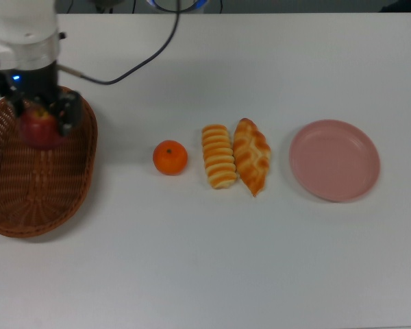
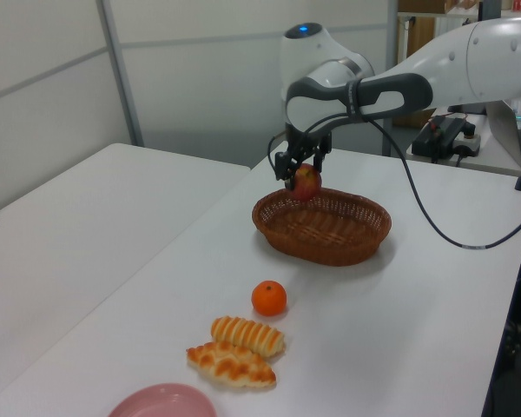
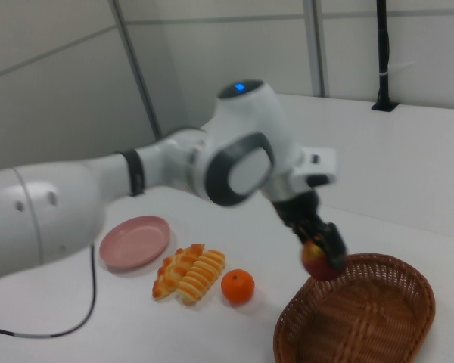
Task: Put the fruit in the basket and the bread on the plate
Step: 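Lift the apple and lower it into the wicker basket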
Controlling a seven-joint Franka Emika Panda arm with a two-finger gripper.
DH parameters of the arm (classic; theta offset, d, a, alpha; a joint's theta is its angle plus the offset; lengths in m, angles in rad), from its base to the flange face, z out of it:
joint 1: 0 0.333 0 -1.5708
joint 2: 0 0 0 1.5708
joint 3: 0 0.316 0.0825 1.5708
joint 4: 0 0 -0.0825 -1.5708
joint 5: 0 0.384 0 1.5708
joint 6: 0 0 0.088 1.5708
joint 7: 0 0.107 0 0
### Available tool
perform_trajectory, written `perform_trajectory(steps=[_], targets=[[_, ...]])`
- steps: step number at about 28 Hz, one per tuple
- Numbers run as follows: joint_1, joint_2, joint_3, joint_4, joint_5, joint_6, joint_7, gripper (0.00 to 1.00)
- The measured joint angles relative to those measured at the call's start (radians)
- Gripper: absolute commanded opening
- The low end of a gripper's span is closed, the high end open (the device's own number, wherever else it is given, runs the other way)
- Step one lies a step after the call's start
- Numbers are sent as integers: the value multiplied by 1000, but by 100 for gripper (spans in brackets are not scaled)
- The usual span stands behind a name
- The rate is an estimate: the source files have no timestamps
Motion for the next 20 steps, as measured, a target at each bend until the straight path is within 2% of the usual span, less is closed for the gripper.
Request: perform_trajectory(steps=[6,13,14,15,17,19,20], targets=[[-8,91,1,-7,0,164,2,36],[6,158,3,-7,0,239,4,37],[5,164,2,-7,0,257,4,42],[4,170,2,-7,0,272,5,59],[0,185,-3,-7,0,301,5,74],[-6,197,-4,-8,0,314,5,100],[-9,204,-5,-8,0,319,5,100]])
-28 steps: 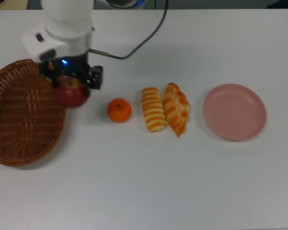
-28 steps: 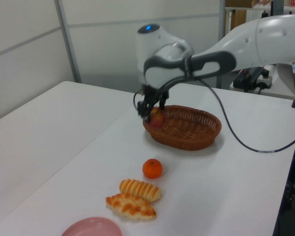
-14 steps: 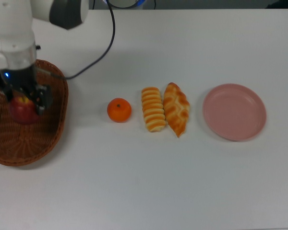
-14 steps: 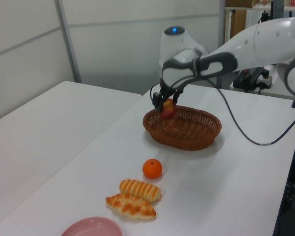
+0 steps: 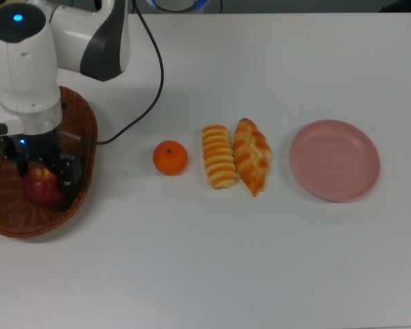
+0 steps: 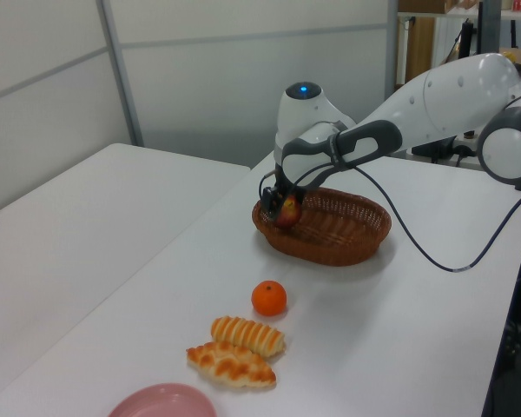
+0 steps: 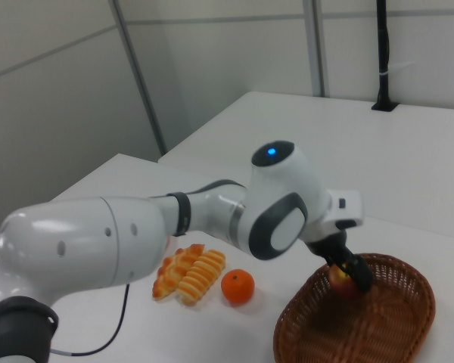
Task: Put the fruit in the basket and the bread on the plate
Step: 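Lift the apple and lower it into the wicker basket, then open the gripper to release the apple and rise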
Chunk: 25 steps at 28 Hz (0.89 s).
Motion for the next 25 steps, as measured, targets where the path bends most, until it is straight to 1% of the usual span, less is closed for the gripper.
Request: perform_trajectory(steps=[4,9,12,17,20,22,23,25], targets=[[-6,18,-6,0,-1,14,0,100],[-4,17,-6,7,-1,14,0,100],[0,6,-6,16,-1,14,8,100],[13,-34,6,17,4,-9,41,100],[49,-64,14,17,24,-54,56,100],[81,-80,17,17,33,-112,61,100],[111,-91,18,17,37,-162,66,100],[150,-100,20,17,38,-219,71,100]])
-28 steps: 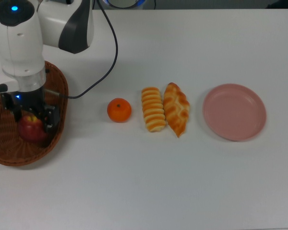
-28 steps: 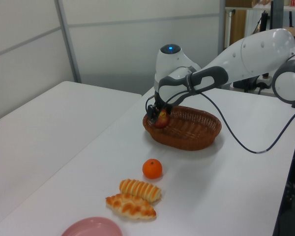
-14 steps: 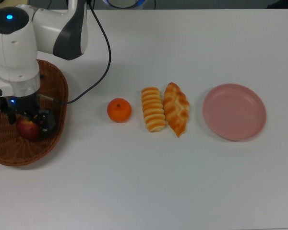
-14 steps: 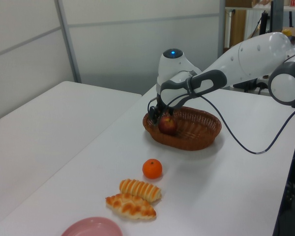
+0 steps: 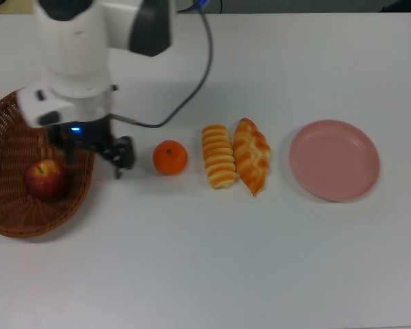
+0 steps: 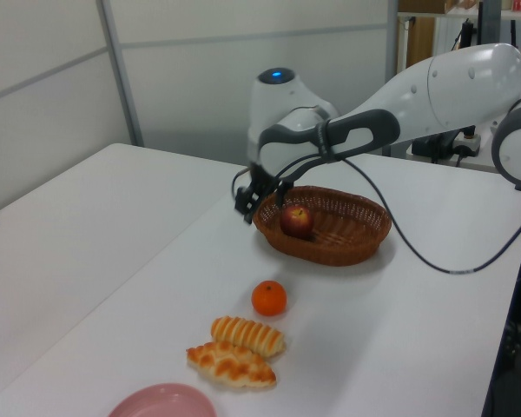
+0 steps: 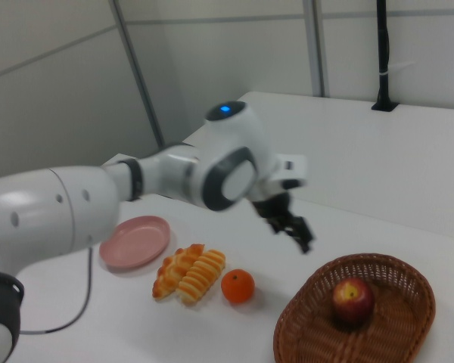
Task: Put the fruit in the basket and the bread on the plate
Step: 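Open the gripper to release the apple and rise, then move to the striped bread roll and grasp it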
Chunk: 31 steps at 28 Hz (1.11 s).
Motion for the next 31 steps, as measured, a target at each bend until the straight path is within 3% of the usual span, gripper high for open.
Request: perform_trajectory(steps=[7,13,26,27,31], targets=[[140,-10,10,-8,28,-176,7,100],[217,-9,15,-64,39,-188,7,100],[288,13,16,-159,39,-138,-3,100],[292,15,16,-164,39,-131,-3,95],[306,19,16,-176,39,-120,4,48]])
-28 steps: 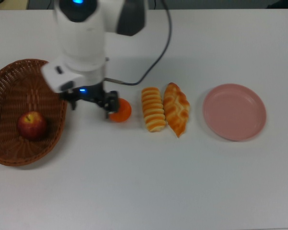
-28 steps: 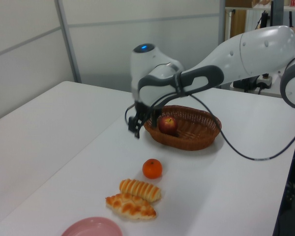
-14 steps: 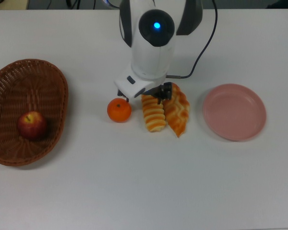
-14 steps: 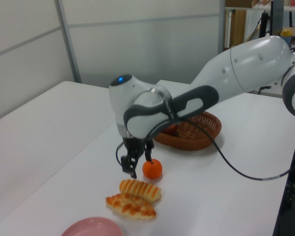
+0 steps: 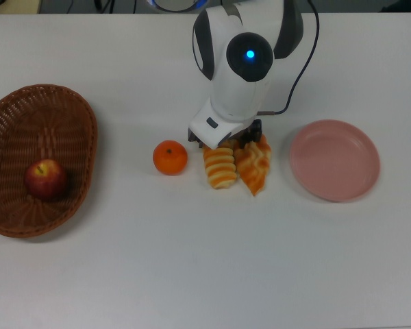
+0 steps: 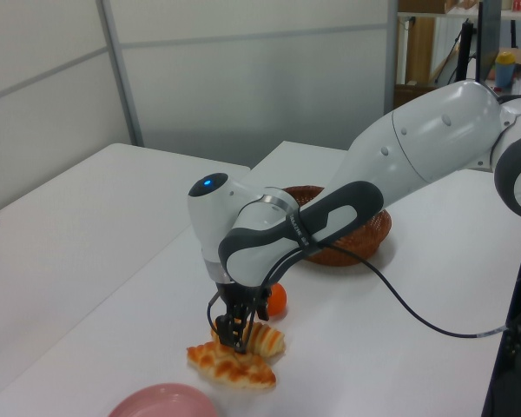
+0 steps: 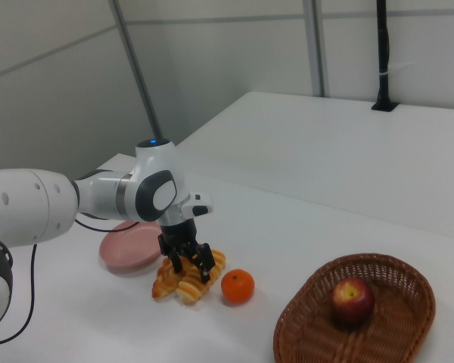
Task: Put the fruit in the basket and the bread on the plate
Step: 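Move to the striped bread roll and grasp it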
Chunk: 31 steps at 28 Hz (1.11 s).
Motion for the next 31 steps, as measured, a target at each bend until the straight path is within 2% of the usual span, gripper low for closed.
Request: perform_trajectory(steps=[2,3,5,6,19,24,31], targets=[[1,0,0,0,0,0,16,31],[1,0,0,0,0,0,24,16],[1,-1,-2,0,0,0,39,3],[1,-1,-3,0,0,0,43,0],[-6,-9,-12,1,0,0,54,0],[-17,-38,-14,10,1,-30,58,0],[-9,-112,-6,31,52,-61,59,0]])
